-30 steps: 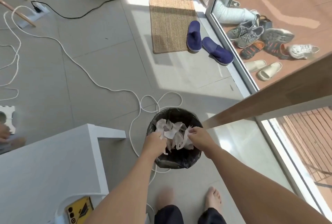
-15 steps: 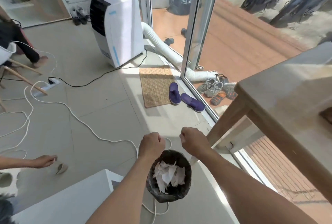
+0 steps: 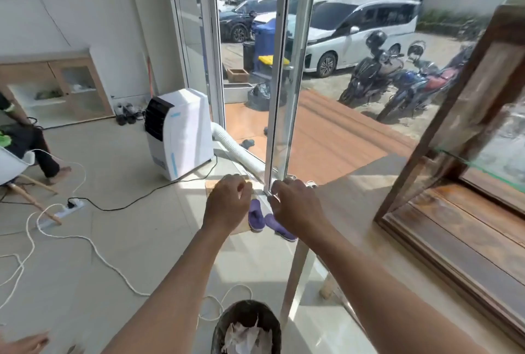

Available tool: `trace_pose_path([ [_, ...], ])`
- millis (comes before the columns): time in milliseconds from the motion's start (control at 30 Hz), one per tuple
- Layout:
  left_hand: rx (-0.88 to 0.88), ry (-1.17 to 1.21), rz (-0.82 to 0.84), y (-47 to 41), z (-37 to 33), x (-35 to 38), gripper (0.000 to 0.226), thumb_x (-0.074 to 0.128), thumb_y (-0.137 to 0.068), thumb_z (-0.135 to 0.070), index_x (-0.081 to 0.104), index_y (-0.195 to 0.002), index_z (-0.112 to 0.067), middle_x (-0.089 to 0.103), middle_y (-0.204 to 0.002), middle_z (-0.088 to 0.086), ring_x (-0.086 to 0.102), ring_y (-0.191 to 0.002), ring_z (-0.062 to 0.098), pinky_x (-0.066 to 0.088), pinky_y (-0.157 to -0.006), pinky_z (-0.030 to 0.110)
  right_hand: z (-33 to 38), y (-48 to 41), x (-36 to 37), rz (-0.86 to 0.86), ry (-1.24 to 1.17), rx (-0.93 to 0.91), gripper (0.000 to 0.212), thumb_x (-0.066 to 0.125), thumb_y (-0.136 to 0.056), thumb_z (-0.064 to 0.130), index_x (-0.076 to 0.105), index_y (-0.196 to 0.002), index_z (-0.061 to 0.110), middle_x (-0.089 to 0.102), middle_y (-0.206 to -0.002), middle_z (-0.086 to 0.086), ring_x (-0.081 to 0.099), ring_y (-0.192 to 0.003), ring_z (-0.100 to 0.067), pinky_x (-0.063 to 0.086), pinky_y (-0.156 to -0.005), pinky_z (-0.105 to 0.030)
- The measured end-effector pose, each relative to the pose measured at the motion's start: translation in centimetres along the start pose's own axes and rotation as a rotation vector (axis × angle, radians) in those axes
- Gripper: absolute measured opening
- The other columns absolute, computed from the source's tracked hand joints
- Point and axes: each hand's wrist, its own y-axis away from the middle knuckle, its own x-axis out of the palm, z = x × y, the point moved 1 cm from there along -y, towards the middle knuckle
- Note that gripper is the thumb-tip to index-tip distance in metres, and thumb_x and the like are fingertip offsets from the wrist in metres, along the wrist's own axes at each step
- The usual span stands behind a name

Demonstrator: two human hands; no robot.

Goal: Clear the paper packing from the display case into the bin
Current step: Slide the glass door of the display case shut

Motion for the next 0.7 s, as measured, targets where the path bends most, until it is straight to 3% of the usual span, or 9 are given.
trace_pose_path([
  [100,0.189,0.083,-0.109,1.7,-4.9,-0.8,0.019,0.052,-0.092,-0.028,0.063,-0.1,-0.016,0.062,-0.1,0.002,0.058,-0.095,0.023,0.05,-0.085,0.038,-1.0,3.1,-5.5,-0.16,0.031,-0.017,0.026,0.054,-0.091,0.033,0.062,-0.109,0.018,0.065,-0.11,-0.003,0.057,-0.105,-0.029,0.045,-0.086,-0.041],
  [233,0.421,0.152,-0.167,4.7,-12.9,-0.8,0.04,0.043,-0.092,-0.035,0.057,-0.122,-0.012,0.058,-0.121,0.006,0.052,-0.118,0.023,0.041,-0.105,0.039,-3.8,9.5,-12.8,-0.355,0.084,0.02,0.027,0.055,-0.09,0.033,0.062,-0.112,0.018,0.064,-0.117,-0.002,0.057,-0.108,-0.025,0.047,-0.091,-0.042],
  [400,0.641,0.246,-0.196,9.4,-22.7,1.1,0.04,0.05,-0.093,-0.027,0.053,-0.127,-0.006,0.053,-0.127,0.013,0.047,-0.124,0.027,0.032,-0.111,0.03,-8.6,19.0,-20.2,-0.513,0.179,0.126,0.026,0.055,-0.088,0.033,0.06,-0.11,0.02,0.061,-0.115,0.0,0.054,-0.11,-0.023,0.046,-0.092,-0.04],
  [700,0.975,0.416,-0.103,20.6,-37.0,4.9,0.059,0.055,-0.089,-0.031,0.041,-0.139,-0.003,0.04,-0.143,0.019,0.036,-0.137,0.029,0.019,-0.116,0.027,-14.3,34.3,-27.8,-0.73,0.338,0.301,0.024,0.061,-0.087,0.029,0.065,-0.107,0.015,0.064,-0.117,-0.001,0.058,-0.111,-0.023,0.045,-0.092,-0.035],
])
